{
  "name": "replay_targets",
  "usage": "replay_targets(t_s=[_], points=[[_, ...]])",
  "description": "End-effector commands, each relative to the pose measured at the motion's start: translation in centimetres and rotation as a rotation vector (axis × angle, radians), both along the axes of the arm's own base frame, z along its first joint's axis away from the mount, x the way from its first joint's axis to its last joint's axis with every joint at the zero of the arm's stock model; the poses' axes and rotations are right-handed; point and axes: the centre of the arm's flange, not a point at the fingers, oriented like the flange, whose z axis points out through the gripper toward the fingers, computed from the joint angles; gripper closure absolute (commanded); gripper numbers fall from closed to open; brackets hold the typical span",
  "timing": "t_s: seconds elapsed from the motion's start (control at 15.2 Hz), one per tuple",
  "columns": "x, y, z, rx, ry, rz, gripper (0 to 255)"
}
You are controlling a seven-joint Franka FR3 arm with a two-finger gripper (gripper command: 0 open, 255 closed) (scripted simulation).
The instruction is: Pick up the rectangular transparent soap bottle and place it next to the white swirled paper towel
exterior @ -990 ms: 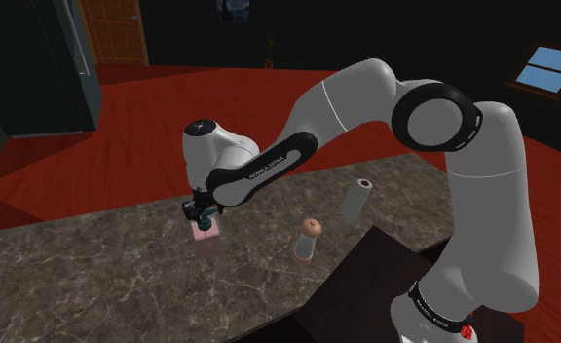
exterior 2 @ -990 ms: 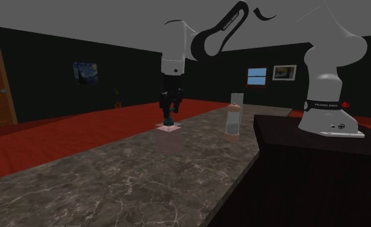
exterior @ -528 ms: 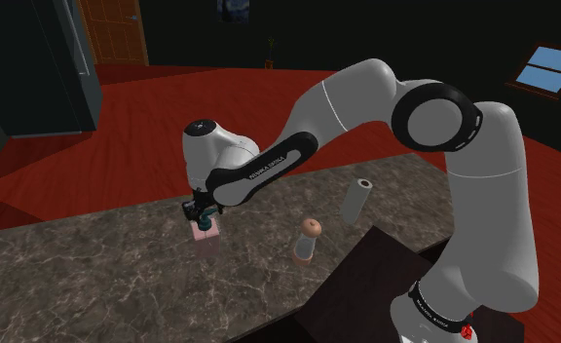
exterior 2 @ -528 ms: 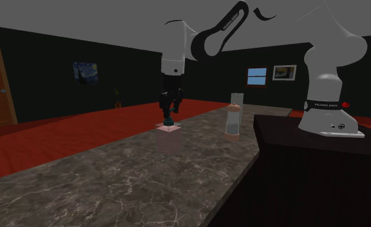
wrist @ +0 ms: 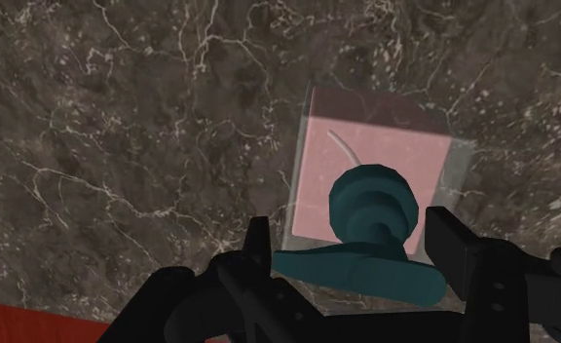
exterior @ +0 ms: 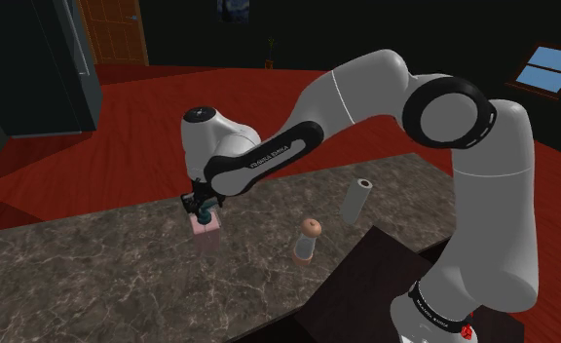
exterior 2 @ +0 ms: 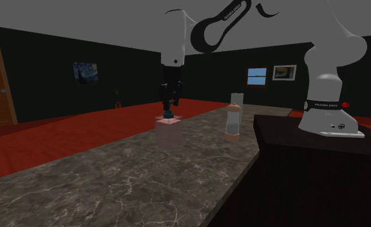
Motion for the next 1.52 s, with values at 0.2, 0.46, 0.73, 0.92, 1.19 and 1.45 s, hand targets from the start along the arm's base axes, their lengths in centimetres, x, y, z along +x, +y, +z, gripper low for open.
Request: replay_targets(t_s=[0.2,0.46,0.73,0.92,1.19,1.45], points=[[0.0,0.0,2.6,0.0,0.0,0.0,255],[0.0,0.0,4.7,0.0,0.0,0.0,255],[0.0,0.0,6.8,0.0,0.0,0.0,255],[0.0,0.0,8.4,0.0,0.0,0.0,255],[0.0,0.0,10.5,0.0,0.0,0.0,255],[0.0,0.0,12.7,0.0,0.0,0.0,255]])
